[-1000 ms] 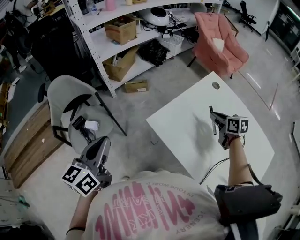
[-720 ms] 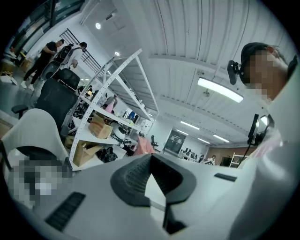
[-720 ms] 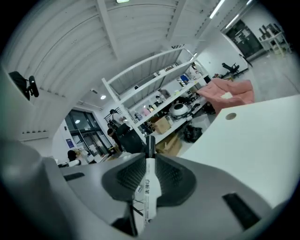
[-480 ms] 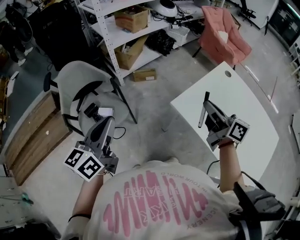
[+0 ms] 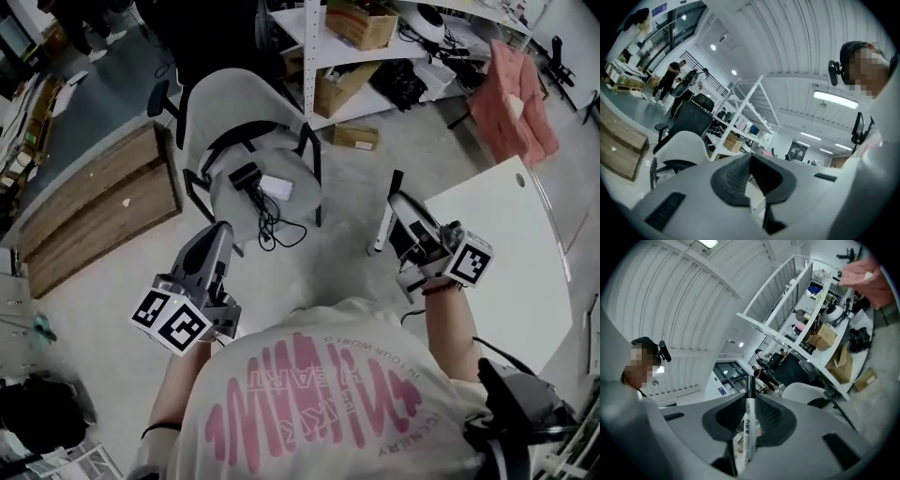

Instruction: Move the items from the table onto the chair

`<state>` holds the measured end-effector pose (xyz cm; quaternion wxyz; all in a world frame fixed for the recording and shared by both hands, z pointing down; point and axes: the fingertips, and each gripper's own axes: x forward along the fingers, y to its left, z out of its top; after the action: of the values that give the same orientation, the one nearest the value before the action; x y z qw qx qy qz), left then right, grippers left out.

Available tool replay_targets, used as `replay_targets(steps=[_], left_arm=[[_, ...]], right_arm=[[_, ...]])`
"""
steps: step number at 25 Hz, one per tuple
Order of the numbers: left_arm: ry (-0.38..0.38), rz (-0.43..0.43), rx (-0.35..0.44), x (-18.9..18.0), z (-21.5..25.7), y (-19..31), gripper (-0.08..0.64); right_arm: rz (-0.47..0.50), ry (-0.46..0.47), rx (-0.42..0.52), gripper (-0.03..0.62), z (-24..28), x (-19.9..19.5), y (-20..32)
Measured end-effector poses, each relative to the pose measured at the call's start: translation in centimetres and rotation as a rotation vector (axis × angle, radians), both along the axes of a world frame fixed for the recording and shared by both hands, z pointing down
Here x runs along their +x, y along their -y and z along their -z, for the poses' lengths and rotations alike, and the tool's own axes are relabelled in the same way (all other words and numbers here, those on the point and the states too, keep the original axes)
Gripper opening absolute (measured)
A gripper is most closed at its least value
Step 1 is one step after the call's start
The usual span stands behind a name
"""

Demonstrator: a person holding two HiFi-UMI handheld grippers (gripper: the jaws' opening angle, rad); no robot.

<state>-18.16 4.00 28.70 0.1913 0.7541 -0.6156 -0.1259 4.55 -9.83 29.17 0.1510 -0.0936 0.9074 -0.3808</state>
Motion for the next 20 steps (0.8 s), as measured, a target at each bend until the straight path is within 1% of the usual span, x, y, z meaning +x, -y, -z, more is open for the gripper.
replay_targets(steps=[4,7,10,13,16,18,20], left_arm=[[-0.027,0.085,0.011,-3.2,-0.4,-2.2,0.009],[-0.044,0.149,0.020,-5.4,-0.3,-3.4,0.009],[-0.055,0.203,0.025,-7.4,-0.1,-4.2,0.009],[-0.048,0.271,0.003,-9.3,-0.9,-4.6,0.009],[-0.072,0.346,-0.025,-11.5,-2.1,-4.5,0.009],[-0.089,0.382,-0.054,-12.8,-2.9,-4.2,0.009],[-0.104,0.418,-0.096,-14.0,-4.0,-3.9,0.009]], right_arm=[[0.111,0.051,-0.012,0.074,1.1,-5.5,-1.2],[0.197,0.039,0.007,0.074,1.7,-9.3,-1.6],[0.262,0.048,0.018,0.074,2.3,-12.6,-1.2],[0.319,0.043,0.010,0.074,1.7,-15.8,0.0],[0.361,0.016,-0.020,0.074,0.2,-19.0,2.1],[0.378,-0.016,-0.049,0.074,-1.1,-21.3,3.9],[0.392,-0.048,-0.103,0.074,-2.6,-23.5,6.0]])
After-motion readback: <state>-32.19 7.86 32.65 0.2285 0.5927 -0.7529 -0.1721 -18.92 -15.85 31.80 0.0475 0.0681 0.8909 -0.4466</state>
